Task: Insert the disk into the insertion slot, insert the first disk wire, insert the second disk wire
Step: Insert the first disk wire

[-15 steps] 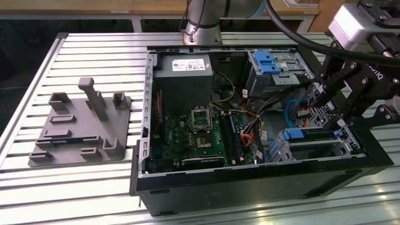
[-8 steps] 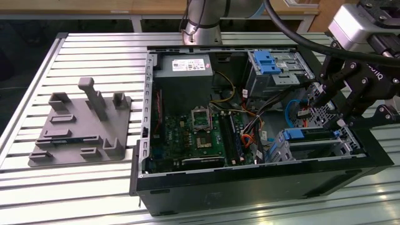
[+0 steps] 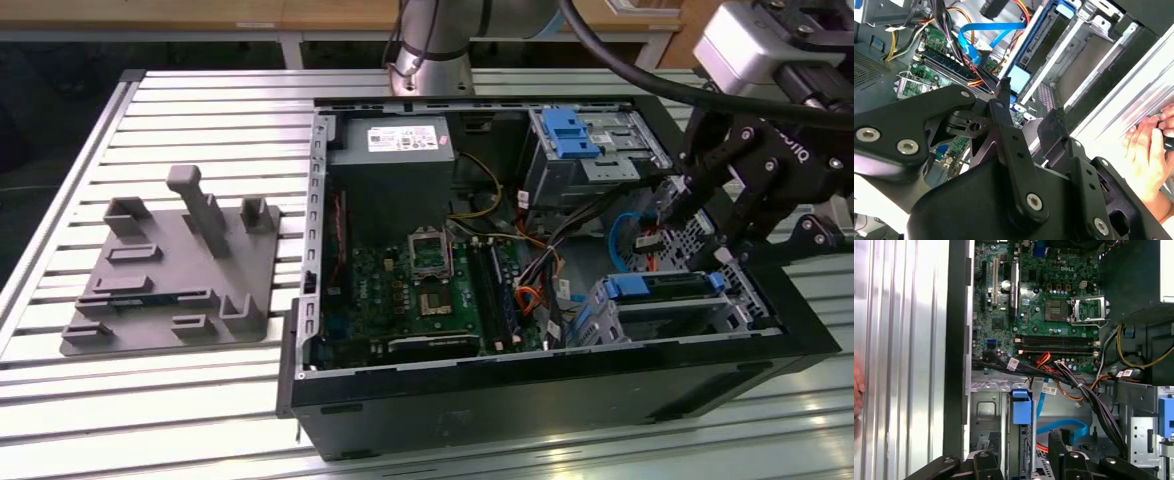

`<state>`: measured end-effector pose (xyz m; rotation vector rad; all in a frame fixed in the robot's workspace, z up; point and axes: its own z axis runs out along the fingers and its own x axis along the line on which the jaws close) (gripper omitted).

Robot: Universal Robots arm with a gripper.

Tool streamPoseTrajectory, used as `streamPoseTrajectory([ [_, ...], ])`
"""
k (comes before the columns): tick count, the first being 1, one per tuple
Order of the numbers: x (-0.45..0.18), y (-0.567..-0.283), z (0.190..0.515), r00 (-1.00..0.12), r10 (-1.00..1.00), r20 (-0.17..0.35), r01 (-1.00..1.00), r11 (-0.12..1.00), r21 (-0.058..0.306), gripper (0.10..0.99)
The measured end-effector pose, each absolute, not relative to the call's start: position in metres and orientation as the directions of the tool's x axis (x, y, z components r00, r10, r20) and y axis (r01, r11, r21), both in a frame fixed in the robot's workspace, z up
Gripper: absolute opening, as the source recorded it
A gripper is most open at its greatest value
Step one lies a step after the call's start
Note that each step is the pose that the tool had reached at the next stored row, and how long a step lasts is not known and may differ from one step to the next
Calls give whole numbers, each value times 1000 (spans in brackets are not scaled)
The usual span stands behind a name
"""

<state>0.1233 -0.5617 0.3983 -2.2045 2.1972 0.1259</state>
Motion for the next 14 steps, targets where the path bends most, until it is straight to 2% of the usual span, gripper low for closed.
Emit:
streamPoseTrajectory([
  [10,123,-516,398,2,-999,-51,-999,-4,38,498],
  [14,123,-514,398,-43,-998,-43,-998,41,38,498],
])
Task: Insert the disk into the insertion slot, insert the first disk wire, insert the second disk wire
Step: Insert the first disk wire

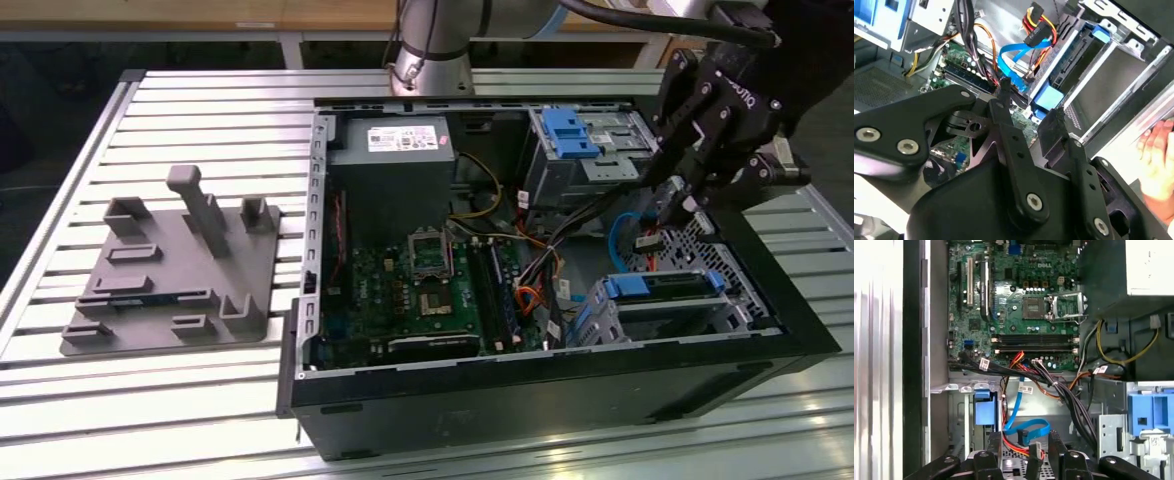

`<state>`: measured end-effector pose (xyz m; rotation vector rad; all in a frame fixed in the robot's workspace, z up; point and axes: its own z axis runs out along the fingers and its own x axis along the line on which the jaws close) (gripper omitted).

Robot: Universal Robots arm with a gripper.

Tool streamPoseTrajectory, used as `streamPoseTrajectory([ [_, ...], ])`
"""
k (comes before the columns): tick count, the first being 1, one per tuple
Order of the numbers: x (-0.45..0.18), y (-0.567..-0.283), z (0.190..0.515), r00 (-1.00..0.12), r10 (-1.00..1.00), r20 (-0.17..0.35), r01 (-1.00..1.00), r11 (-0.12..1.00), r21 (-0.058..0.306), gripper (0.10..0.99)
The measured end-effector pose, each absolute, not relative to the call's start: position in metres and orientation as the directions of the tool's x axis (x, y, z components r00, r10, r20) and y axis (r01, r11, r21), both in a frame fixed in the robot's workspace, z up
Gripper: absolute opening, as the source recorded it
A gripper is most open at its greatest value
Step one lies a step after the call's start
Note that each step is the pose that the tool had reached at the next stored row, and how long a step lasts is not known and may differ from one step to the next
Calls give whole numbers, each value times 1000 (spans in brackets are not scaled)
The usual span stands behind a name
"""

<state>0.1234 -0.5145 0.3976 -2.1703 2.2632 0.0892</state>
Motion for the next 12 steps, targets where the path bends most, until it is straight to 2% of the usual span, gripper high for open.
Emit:
streamPoseTrajectory([
  [2,123,-514,397,-66,-997,-34,-997,64,35,498],
  [10,123,-505,397,-75,-992,106,-997,78,23,498],
  [12,124,-496,397,-75,-990,118,-997,78,22,498],
])
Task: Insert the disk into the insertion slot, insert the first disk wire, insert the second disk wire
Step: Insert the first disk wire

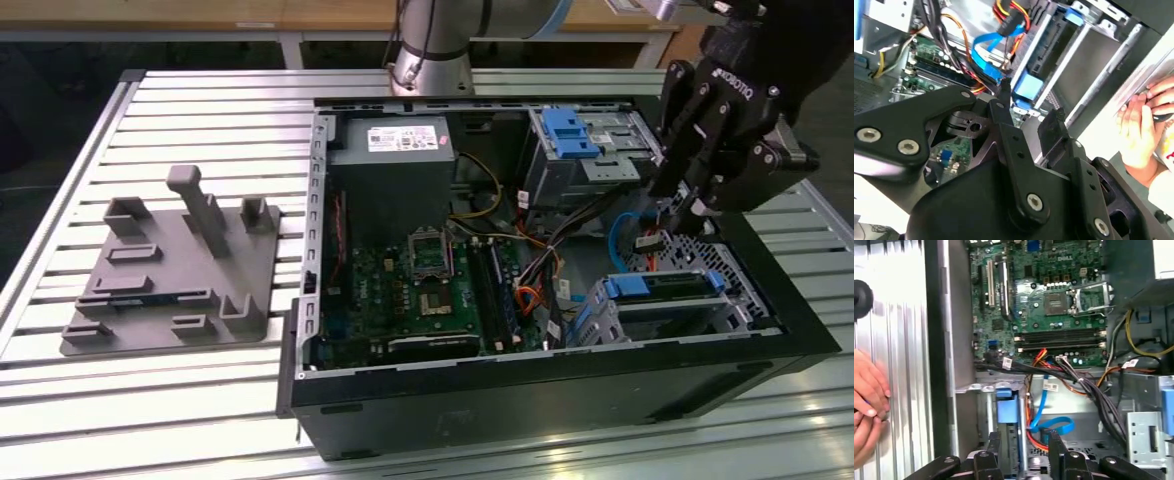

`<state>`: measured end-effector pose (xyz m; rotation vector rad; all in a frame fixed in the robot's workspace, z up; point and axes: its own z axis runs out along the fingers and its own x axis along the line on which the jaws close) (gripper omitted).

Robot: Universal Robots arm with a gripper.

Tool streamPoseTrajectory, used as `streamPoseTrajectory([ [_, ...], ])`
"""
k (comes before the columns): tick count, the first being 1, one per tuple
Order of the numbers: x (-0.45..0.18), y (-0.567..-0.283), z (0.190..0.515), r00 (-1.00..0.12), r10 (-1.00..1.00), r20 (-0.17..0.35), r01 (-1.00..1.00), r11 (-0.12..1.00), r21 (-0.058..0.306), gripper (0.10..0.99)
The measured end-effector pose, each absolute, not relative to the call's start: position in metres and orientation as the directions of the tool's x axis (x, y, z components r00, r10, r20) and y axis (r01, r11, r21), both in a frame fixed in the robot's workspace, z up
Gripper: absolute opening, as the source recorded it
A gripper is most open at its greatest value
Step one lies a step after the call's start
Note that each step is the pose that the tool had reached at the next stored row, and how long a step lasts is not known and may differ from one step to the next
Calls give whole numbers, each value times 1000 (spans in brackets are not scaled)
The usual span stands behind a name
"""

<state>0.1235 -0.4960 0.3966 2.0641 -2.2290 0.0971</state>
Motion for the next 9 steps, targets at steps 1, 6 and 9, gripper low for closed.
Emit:
streamPoseTrajectory([
  [1,124,-491,397,-75,-990,120,-997,78,22,498],
  [6,125,-469,396,-75,-990,122,-997,78,22,498],
  [9,130,-461,394,-75,-989,125,-997,78,22,498],
])
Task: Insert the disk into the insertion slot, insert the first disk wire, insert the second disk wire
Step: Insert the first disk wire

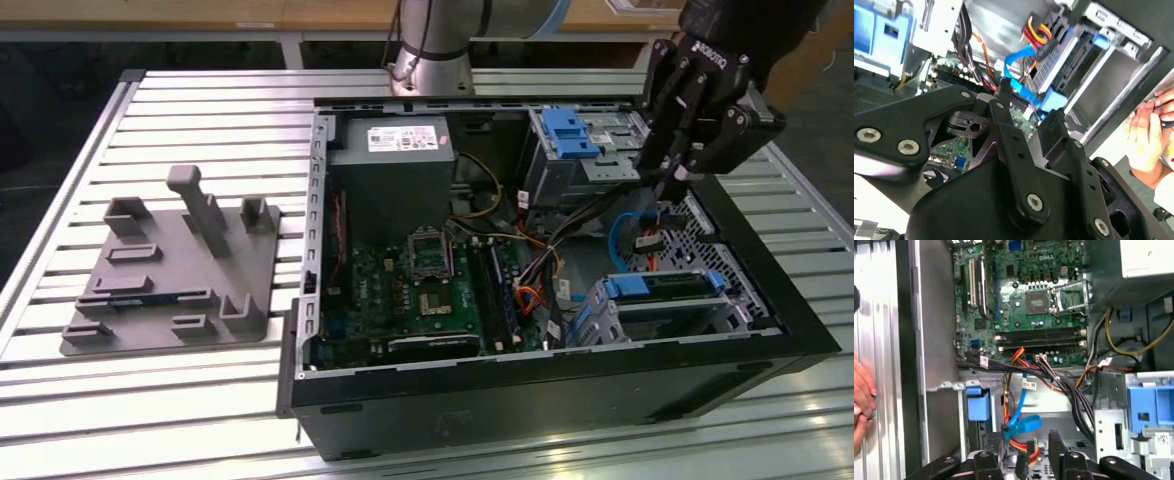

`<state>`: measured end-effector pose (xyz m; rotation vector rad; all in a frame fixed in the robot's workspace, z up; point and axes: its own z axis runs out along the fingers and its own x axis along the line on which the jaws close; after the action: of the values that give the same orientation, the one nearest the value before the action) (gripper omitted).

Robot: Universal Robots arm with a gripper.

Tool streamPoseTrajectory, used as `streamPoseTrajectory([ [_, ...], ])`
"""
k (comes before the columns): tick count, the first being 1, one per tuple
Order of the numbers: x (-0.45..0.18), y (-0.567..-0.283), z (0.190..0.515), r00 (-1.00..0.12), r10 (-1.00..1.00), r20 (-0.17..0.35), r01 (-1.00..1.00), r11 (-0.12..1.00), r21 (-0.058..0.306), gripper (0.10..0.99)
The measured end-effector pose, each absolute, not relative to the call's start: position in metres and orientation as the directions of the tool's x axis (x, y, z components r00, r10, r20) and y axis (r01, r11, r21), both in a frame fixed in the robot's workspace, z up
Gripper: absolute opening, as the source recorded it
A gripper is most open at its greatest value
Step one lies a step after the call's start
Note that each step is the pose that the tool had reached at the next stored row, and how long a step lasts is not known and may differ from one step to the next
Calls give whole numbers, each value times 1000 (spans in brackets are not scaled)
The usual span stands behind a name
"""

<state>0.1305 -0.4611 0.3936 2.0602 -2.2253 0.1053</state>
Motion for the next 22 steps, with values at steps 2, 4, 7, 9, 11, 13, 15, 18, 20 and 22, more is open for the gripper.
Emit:
streamPoseTrajectory([
  [2,136,-460,393,-75,-989,129,-997,78,22,498],
  [4,142,-460,392,-75,-988,134,-997,79,24,498],
  [7,147,-460,391,-77,-986,151,-996,81,26,498],
  [9,148,-460,390,-84,-983,163,-996,89,24,498],
  [11,148,-460,390,-93,-979,180,-995,97,15,498],
  [13,148,-460,389,-103,-975,199,-994,105,-2,498],
  [15,148,-460,389,-116,-970,215,-993,115,-17,498],
  [18,148,-460,387,-135,-963,231,-991,131,-33,498],
  [20,148,-460,386,-142,-960,242,-990,137,-37,498],
  [22,148,-458,385,-142,-954,264,-990,137,-40,498],
])
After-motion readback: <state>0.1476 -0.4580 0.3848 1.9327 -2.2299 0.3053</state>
